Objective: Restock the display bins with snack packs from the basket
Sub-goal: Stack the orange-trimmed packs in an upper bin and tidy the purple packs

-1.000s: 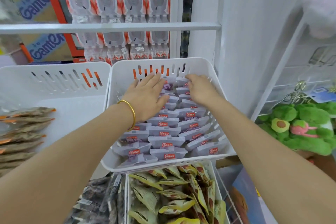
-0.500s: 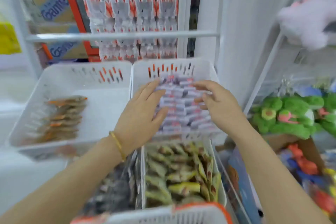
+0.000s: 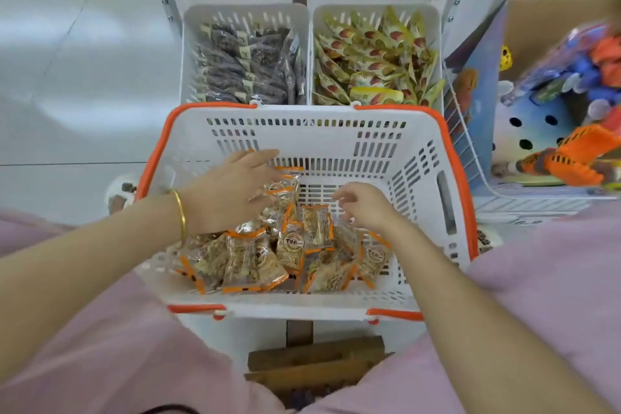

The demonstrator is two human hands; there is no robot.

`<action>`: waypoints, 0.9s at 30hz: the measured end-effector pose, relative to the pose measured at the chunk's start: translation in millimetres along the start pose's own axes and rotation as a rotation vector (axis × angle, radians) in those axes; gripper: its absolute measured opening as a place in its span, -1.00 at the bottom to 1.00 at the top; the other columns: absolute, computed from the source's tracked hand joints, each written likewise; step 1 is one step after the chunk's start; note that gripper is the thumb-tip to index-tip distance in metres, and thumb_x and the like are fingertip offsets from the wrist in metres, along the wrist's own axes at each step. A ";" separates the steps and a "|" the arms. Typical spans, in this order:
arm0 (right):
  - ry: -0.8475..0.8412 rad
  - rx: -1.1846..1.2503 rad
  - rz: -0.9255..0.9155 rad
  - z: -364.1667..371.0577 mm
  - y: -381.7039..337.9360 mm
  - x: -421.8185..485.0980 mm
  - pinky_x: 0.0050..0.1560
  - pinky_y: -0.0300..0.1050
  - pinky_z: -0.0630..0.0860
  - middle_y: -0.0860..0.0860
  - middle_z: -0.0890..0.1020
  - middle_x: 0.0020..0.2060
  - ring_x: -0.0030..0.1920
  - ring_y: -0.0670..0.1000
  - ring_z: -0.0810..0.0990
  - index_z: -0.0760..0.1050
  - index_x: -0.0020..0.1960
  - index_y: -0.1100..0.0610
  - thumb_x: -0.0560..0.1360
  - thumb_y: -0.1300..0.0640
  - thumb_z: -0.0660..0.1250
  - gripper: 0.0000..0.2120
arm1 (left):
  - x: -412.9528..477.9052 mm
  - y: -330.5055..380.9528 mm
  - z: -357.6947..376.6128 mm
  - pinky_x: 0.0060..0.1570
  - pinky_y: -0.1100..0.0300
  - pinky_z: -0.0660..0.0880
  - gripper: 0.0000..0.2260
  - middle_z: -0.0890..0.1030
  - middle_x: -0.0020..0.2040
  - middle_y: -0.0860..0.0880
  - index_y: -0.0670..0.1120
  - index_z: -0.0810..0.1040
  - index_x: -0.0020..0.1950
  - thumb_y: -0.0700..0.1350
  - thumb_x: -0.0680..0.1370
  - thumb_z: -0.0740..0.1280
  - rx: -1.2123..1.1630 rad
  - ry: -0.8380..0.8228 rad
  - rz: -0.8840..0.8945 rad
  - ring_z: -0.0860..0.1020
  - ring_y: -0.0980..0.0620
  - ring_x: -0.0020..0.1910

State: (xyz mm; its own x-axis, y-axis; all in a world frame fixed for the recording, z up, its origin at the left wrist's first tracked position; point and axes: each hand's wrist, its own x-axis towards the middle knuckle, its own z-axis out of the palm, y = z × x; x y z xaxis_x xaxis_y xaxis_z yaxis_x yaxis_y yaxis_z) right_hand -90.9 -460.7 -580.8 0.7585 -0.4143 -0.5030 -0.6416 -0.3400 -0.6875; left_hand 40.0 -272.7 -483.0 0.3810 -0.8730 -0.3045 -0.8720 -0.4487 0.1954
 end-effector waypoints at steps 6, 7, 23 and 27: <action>-0.180 -0.467 0.015 30.0 35.4 21.0 0.32 0.01 0.38 0.09 0.03 0.54 0.45 0.16 0.24 -0.04 0.55 -0.07 0.46 0.24 0.42 -0.13 | 9.0 2.6 1.9 0.43 0.03 0.14 -0.64 0.04 0.55 0.02 0.04 0.32 0.42 -0.04 0.61 0.15 0.022 -0.042 0.015 0.06 -0.07 0.49; -0.208 -0.513 0.001 35.8 32.7 25.4 0.32 0.05 0.39 0.07 -0.08 0.55 0.46 0.18 0.22 -0.13 0.54 -0.13 0.43 0.22 0.46 -0.04 | 9.2 -0.6 1.4 0.42 0.04 0.13 -0.64 0.04 0.55 0.02 0.03 0.33 0.42 -0.04 0.61 0.15 0.004 -0.021 0.005 0.06 -0.07 0.49; -0.170 -0.583 -0.038 61.6 38.1 44.3 -0.05 -0.06 0.44 0.16 0.37 0.20 -0.01 0.14 0.46 0.37 0.20 0.13 0.50 0.33 0.25 -0.71 | 10.3 -12.0 14.5 0.45 0.04 0.05 -0.66 0.07 0.54 -0.02 -0.01 0.34 0.41 -0.07 0.62 0.15 -0.150 -0.086 -0.093 0.04 -0.09 0.51; -0.251 -0.670 -0.013 57.1 50.0 27.6 0.08 0.01 0.51 0.15 0.54 0.15 0.11 0.15 0.53 0.38 0.29 0.12 0.50 0.24 0.33 -0.63 | 13.8 -5.1 14.9 0.45 0.05 -0.03 -0.67 0.11 0.53 -0.04 -0.03 0.37 0.39 -0.04 0.62 0.15 -0.157 -0.077 -0.058 0.04 -0.07 0.52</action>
State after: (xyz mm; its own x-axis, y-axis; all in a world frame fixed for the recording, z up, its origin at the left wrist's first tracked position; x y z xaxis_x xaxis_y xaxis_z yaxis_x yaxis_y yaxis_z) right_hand -95.5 -440.9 -659.0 0.7183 -0.2274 -0.6575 -0.5033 -0.8224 -0.2653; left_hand 45.1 -279.7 -502.1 0.3998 -0.8301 -0.3886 -0.7881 -0.5278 0.3166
